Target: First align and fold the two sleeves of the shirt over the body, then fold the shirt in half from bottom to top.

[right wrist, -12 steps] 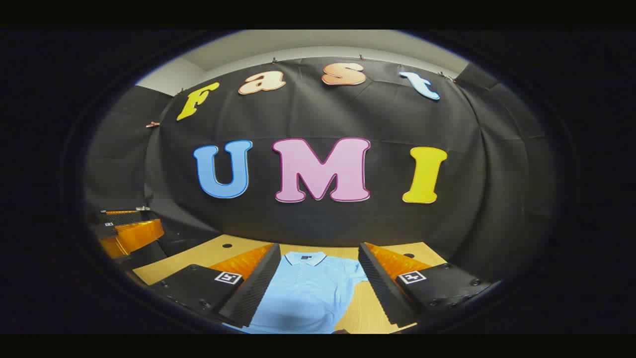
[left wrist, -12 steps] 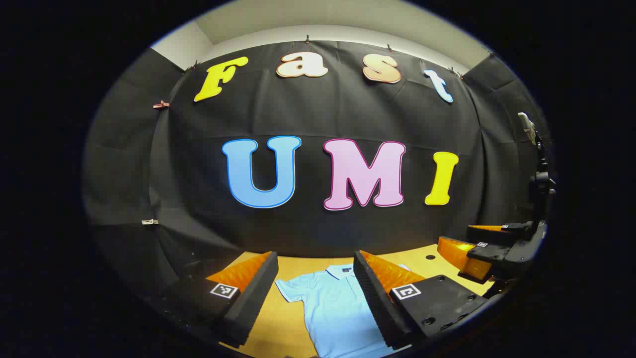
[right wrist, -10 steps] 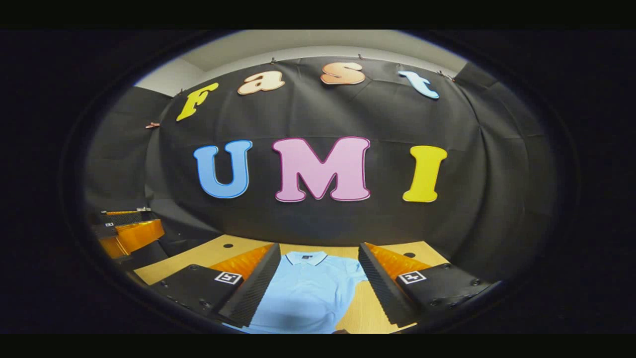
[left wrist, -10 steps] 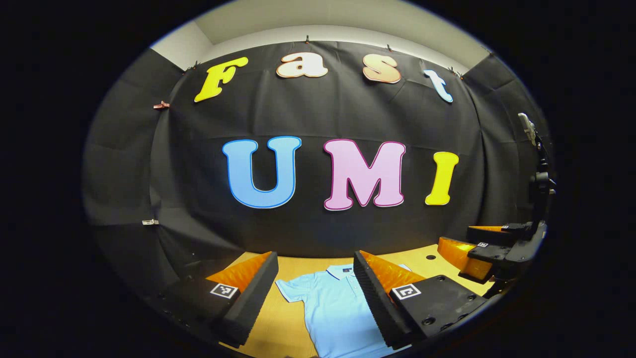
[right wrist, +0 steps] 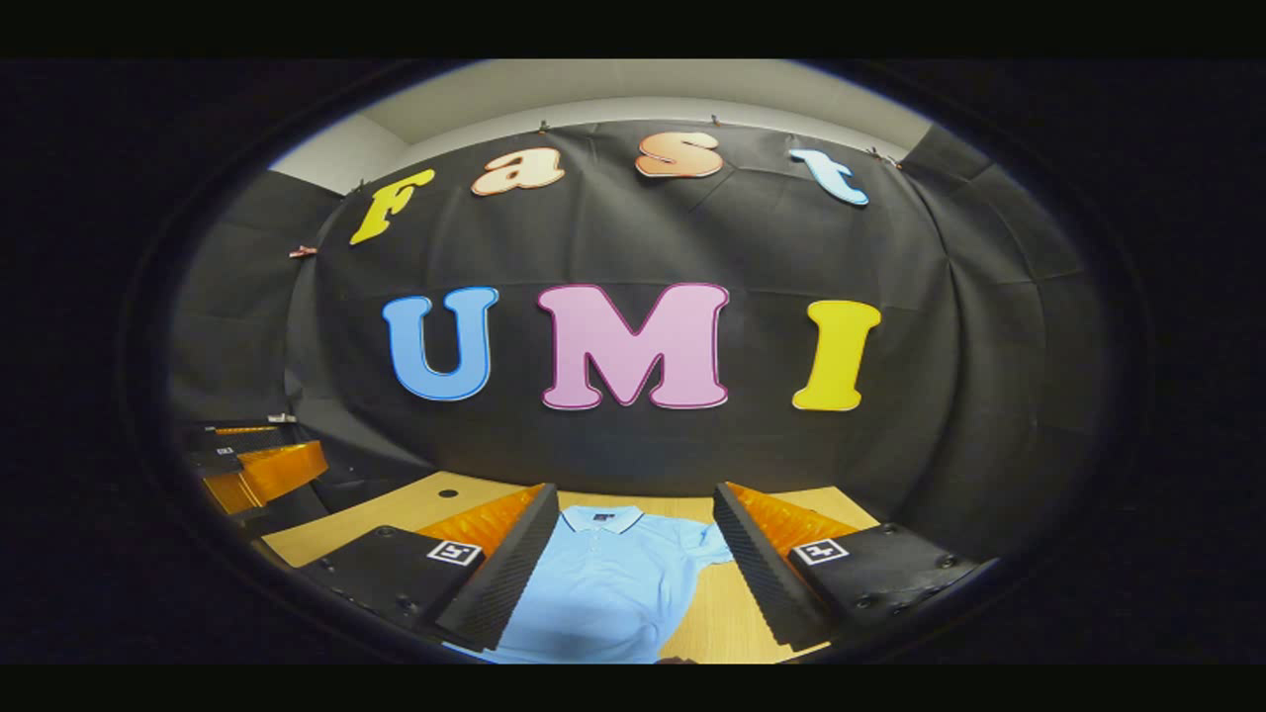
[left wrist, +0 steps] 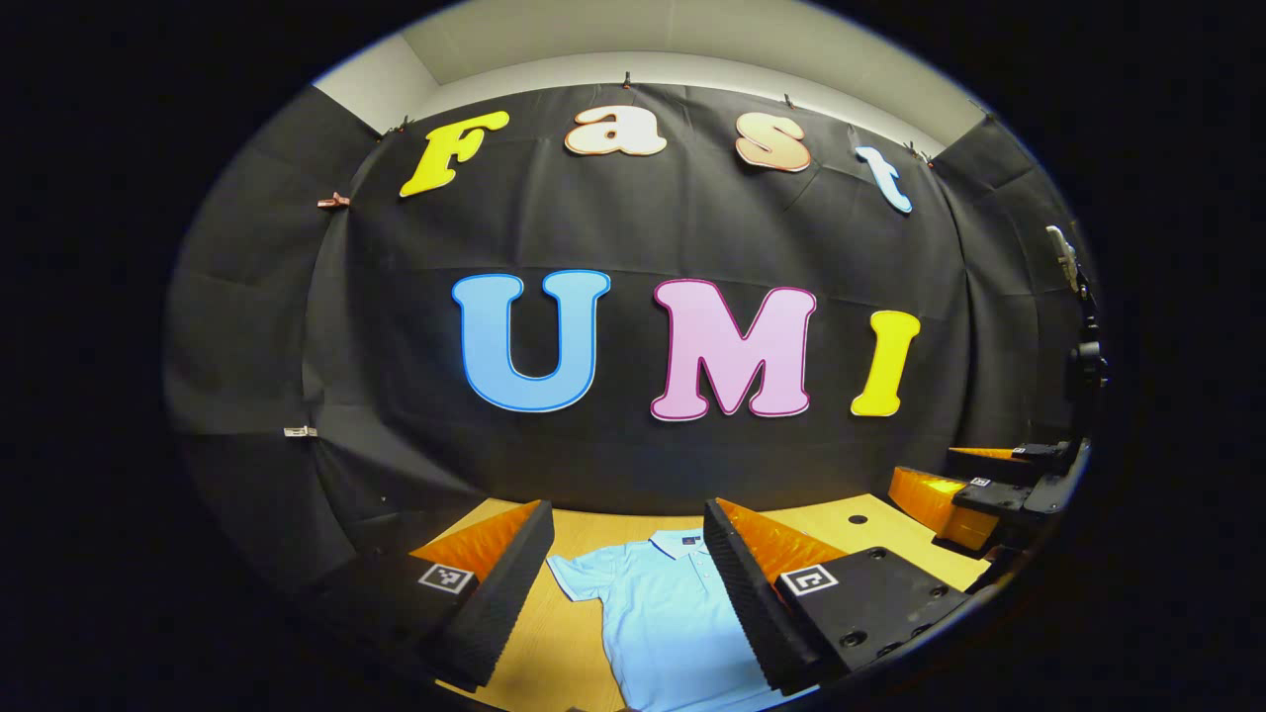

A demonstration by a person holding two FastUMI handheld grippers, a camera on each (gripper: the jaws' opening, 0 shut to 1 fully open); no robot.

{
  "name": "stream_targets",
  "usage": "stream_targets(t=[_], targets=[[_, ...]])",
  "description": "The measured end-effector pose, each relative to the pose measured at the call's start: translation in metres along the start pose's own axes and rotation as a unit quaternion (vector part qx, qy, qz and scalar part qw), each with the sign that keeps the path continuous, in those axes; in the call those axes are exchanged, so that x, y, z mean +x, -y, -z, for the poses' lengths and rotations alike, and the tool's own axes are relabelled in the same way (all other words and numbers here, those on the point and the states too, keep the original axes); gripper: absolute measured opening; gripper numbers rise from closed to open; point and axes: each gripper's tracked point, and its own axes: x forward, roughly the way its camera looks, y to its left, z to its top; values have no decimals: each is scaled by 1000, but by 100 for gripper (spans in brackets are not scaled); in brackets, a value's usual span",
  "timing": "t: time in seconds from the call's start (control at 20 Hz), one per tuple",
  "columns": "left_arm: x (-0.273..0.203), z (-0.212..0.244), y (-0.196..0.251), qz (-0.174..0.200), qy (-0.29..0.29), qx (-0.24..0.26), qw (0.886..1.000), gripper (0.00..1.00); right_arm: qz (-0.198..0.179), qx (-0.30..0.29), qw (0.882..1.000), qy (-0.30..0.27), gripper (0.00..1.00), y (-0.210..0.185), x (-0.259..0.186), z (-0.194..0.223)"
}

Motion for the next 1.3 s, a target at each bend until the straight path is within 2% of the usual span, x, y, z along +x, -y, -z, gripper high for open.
stream_targets(t=[0.35,0.6,0.95,1.3], targets=[[8,5,-2,3,-9,6,1000,97,16,6,1000,-14,98,11,-3,12],[15,10,0,5,-17,6,1000,97,24,-3,999,-36,98,29,19,22],[36,22,-7,-17,-37,6,999,97,37,-29,997,-62,97,67,87,40],[60,44,-19,-63,-70,1,996,97,49,-26,988,-143,98,110,179,106]])
